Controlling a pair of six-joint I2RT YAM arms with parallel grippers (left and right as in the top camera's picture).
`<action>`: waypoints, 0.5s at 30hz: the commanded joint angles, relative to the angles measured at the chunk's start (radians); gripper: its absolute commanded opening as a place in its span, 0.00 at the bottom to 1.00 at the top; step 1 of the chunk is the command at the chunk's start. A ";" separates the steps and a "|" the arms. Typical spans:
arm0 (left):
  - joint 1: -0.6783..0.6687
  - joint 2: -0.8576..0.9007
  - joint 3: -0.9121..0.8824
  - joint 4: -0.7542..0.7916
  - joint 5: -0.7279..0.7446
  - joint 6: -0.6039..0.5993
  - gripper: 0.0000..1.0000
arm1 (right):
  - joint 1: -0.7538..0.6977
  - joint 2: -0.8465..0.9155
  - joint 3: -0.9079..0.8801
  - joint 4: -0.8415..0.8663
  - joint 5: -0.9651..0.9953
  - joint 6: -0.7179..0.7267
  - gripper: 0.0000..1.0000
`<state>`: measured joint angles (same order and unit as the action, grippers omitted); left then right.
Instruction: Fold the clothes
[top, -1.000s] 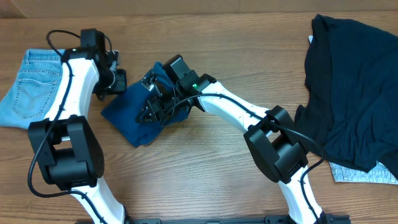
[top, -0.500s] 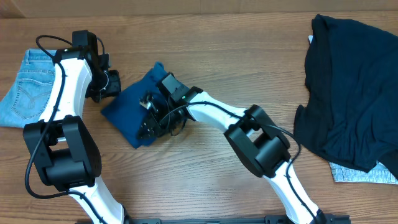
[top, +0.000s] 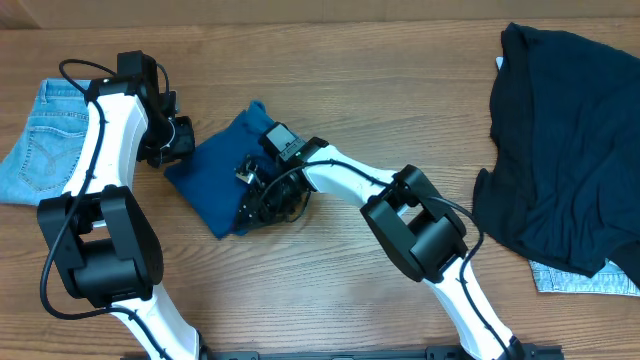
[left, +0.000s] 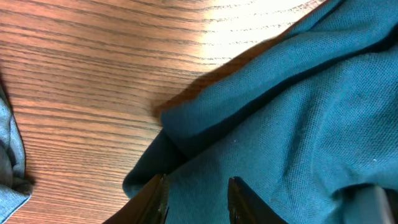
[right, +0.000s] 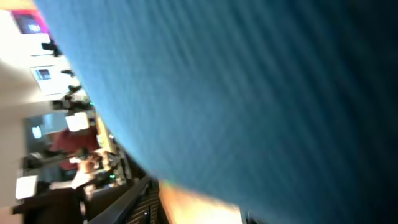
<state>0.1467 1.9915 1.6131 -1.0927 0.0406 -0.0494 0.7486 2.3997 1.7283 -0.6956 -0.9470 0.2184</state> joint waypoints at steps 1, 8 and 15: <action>0.004 -0.031 0.023 0.003 0.004 0.020 0.39 | -0.026 -0.142 0.011 -0.101 0.178 -0.079 0.47; 0.004 -0.031 0.023 0.051 0.004 0.040 0.51 | -0.048 -0.363 0.026 -0.272 0.448 -0.096 0.51; 0.003 -0.026 0.022 0.204 0.107 0.391 0.71 | -0.156 -0.396 0.026 -0.434 0.583 -0.119 0.51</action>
<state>0.1467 1.9915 1.6135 -0.9211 0.0845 0.1703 0.6361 2.0205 1.7432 -1.1156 -0.4198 0.1215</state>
